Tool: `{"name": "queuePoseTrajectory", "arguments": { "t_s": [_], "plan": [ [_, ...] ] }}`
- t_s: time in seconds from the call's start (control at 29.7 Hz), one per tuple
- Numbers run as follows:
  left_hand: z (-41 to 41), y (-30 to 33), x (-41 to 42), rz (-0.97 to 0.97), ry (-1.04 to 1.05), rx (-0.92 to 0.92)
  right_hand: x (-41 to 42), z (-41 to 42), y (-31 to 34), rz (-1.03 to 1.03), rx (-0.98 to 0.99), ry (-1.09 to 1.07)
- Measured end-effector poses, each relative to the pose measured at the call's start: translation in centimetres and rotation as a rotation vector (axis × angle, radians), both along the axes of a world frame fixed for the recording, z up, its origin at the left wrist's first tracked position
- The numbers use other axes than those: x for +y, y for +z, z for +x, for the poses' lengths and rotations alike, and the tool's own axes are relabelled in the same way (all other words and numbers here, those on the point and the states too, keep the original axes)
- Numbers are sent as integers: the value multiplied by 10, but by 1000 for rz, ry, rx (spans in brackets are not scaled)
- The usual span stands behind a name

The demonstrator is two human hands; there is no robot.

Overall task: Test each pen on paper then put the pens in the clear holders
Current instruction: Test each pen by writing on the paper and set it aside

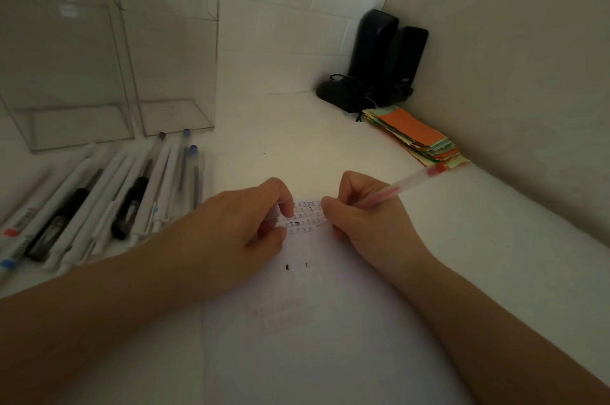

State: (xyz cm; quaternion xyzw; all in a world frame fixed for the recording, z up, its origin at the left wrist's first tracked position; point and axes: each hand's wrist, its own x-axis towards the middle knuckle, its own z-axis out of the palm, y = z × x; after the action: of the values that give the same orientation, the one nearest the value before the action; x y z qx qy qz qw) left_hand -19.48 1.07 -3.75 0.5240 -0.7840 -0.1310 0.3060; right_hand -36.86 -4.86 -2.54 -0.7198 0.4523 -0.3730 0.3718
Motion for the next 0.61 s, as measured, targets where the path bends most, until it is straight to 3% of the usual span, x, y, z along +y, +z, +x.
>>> {"name": "queuePoseTrajectory", "arguments": {
  "t_s": [0.27, 0.61],
  "plan": [
    [0, -3, 2, -35, -9, -84, -2, 2, -5, -42, 45, -14],
    [0, -5, 2, -30, -8, -27, -3, 0, -5, -67, 78, -9]
  ]
}}
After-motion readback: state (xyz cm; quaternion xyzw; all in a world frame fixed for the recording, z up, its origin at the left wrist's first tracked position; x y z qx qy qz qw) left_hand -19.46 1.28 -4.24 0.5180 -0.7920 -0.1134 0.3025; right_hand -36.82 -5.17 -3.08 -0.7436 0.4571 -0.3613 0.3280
